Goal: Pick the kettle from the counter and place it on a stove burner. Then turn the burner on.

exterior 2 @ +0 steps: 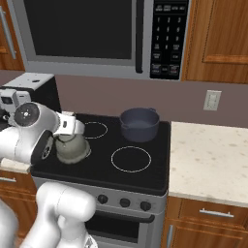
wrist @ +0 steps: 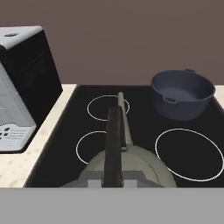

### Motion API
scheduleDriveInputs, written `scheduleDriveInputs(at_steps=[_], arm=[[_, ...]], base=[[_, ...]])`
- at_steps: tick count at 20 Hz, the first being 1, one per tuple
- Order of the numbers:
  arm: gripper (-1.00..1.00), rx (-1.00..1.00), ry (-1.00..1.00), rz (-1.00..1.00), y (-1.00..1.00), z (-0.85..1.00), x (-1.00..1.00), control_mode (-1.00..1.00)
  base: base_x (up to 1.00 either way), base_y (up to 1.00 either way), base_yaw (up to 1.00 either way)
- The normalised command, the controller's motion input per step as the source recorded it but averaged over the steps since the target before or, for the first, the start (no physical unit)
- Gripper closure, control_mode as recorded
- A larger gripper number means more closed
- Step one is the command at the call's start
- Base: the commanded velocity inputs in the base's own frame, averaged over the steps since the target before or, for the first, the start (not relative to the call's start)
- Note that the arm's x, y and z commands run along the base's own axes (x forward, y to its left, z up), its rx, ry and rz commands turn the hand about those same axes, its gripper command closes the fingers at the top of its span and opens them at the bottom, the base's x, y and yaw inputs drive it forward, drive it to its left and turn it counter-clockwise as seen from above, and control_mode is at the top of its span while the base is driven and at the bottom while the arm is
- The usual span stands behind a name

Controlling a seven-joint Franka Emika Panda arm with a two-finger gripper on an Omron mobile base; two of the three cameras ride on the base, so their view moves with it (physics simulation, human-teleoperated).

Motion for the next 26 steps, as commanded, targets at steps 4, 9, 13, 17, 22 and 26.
scheduleDriveInputs(at_steps=[4,9,13,17,22,26], arm=[[1.00,0.01,-0.08,0.00,0.93,0.01,0.02,-1.00],[1.00,0.03,-0.05,0.00,0.20,0.00,0.00,-1.00],[1.00,0.10,0.00,0.00,0.03,-0.06,0.19,-1.00],[1.00,0.16,0.00,0.00,0.11,-0.06,0.40,-1.00],[1.00,0.05,0.04,-0.03,0.22,0.00,0.58,-1.00],[1.00,-0.04,0.15,-0.09,0.34,0.00,0.69,-1.00]], base=[[0.00,0.00,0.00],[0.00,0.00,0.00],[0.00,0.00,0.00],[0.00,0.00,0.00],[0.00,0.00,0.00],[0.00,0.00,0.00]])
